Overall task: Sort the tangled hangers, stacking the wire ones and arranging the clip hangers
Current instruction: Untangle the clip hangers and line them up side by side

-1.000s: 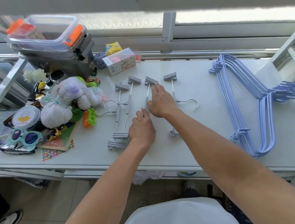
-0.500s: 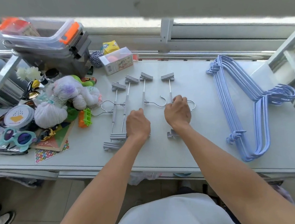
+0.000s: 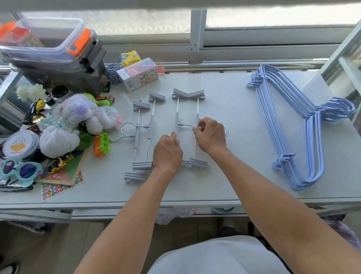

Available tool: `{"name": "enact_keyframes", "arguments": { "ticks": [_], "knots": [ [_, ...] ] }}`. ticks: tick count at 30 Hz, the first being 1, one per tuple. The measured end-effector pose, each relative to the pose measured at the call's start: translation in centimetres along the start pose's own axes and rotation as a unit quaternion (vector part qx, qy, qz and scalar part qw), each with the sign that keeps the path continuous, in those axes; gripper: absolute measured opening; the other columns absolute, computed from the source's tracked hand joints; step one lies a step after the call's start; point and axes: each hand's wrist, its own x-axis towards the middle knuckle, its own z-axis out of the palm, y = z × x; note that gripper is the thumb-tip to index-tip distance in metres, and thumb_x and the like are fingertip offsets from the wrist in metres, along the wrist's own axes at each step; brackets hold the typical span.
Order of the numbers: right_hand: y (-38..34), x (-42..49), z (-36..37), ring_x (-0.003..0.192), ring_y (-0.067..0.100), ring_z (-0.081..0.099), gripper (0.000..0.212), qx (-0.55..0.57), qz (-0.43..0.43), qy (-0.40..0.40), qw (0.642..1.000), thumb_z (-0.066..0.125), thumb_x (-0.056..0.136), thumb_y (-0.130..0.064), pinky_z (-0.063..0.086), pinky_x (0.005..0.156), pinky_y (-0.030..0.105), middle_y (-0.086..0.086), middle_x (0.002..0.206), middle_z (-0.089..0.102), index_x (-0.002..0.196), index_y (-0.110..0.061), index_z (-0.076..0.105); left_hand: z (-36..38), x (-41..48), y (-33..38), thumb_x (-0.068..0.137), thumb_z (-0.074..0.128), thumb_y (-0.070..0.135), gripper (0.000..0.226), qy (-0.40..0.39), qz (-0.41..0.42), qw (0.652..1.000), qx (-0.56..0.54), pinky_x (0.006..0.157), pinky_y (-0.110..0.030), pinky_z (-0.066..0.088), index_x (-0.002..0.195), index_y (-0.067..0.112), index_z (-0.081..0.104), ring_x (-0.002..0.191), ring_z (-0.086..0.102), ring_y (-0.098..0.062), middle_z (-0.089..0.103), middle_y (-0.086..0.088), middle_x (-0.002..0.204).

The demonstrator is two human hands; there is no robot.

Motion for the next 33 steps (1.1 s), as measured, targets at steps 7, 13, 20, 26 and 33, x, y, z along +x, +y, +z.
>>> {"name": "enact_keyframes", "arguments": {
  "ticks": [7, 13, 20, 26, 33],
  "knots": [
    [-0.1, 0.0, -0.1, 0.092, 0.029, 0.065, 0.020, -0.020, 0.002, -0.007, 1.000, 0.059, 0.087, -0.023, 0.051, 0.079, 0.033, 0.009, 0.091, 0.072, 0.099, -0.007, 0.065, -0.2, -0.4, 0.6, 0.098, 0.043, 0.022, 0.024, -0.020, 0.000, 1.000, -0.018, 0.078, -0.040, 0.042, 0.106, 0.003, 0.055, 0.094, 0.056, -0.038, 0.057, -0.019, 0.102],
    [-0.2, 0.3, -0.9, 0.101, 0.030, 0.062, 0.028, -0.070, 0.003, -0.002, 0.998, 0.057, 0.085, -0.023, 0.045, 0.080, 0.031, 0.011, 0.106, 0.067, 0.108, -0.009, 0.064, -1.5, -1.1, 1.2, 0.097, 0.040, 0.026, 0.030, 0.054, 0.022, 0.998, -0.018, 0.074, -0.040, 0.044, 0.087, 0.005, 0.060, 0.089, 0.056, -0.036, 0.061, -0.016, 0.093],
    [-2.6, -0.3, 0.4, 0.104, 0.028, 0.059, 0.033, -0.066, -0.049, -0.011, 0.997, 0.055, 0.089, -0.029, 0.046, 0.083, 0.034, 0.009, 0.115, 0.060, 0.116, -0.011, 0.061, -5.4, 0.6, -2.4, 0.090, 0.047, 0.023, 0.033, -0.034, -0.151, 0.969, 0.192, 0.091, -0.037, 0.040, 0.119, 0.011, 0.057, 0.116, 0.052, -0.029, 0.059, -0.012, 0.122],
    [-5.7, -1.1, 2.3, 0.093, 0.025, 0.062, 0.031, 0.013, -0.065, -0.096, 0.993, 0.055, 0.089, -0.033, 0.048, 0.083, 0.035, 0.009, 0.095, 0.069, 0.102, -0.008, 0.068, -5.5, -0.6, -2.9, 0.087, 0.048, 0.012, 0.025, 0.073, -0.127, 0.969, 0.200, 0.083, -0.037, 0.038, 0.106, 0.012, 0.063, 0.102, 0.058, -0.031, 0.066, -0.008, 0.104],
    [-9.5, -1.0, 5.1, 0.050, 0.017, 0.036, 0.050, 0.197, 0.036, -0.172, 0.965, 0.059, 0.093, -0.026, 0.033, 0.055, 0.028, -0.002, 0.045, 0.036, 0.048, -0.016, 0.040, -6.1, -1.3, -0.8, 0.079, 0.058, 0.014, 0.014, 0.107, -0.042, 0.961, 0.251, 0.065, -0.030, 0.033, 0.089, 0.018, 0.067, 0.062, 0.064, -0.023, 0.064, 0.000, 0.079]
  ]
}}
